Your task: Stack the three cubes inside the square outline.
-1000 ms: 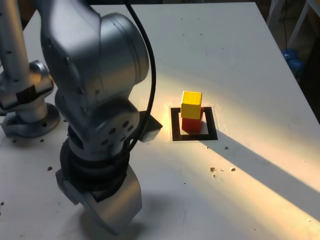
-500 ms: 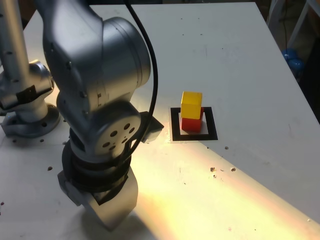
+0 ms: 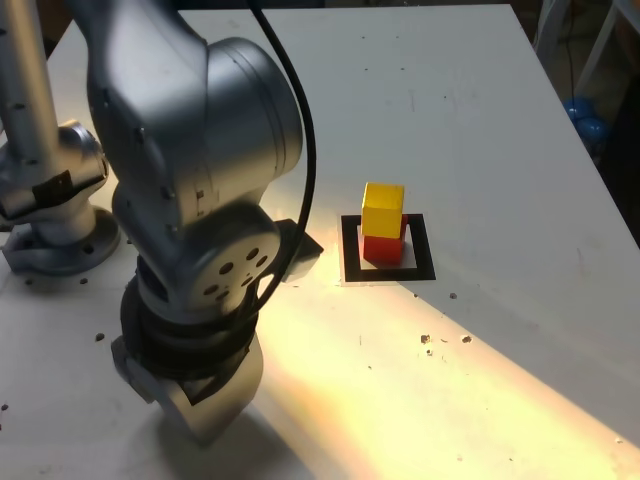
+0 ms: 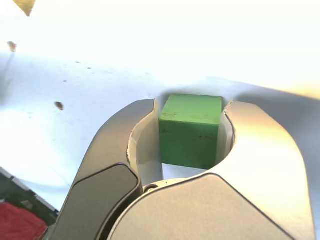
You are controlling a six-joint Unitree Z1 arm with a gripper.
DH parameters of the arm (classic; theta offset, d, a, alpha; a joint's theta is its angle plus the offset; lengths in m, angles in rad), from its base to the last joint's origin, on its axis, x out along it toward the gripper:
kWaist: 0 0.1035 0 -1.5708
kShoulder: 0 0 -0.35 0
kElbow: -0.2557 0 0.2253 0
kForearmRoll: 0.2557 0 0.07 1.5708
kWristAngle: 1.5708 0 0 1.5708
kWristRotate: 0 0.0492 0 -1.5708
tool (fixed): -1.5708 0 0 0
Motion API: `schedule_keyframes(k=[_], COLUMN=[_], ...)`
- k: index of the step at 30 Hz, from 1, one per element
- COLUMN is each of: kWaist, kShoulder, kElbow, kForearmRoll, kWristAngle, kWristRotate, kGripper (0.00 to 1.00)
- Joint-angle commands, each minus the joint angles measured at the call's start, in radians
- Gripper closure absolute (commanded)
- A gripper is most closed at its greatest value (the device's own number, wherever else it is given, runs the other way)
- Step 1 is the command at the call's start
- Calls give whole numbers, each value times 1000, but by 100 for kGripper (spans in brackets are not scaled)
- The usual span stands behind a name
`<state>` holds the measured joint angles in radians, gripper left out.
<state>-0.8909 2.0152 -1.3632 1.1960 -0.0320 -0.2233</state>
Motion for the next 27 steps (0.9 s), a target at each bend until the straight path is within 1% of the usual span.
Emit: schedule_keyframes(k=[1,5,8,12,16,20,27], kWaist=[6,51,120,235,363,489,665], kShoulder=[-20,-59,-88,-102,-98,-83,-43], kElbow=[-3,-33,-86,-171,-259,-342,-450], kForearmRoll=[26,92,169,267,341,379,392], kWristAngle=[11,38,57,64,63,58,43], kWristRotate=[-4,2,28,79,133,184,267], kGripper=[68,68,68,68,68,68,68])
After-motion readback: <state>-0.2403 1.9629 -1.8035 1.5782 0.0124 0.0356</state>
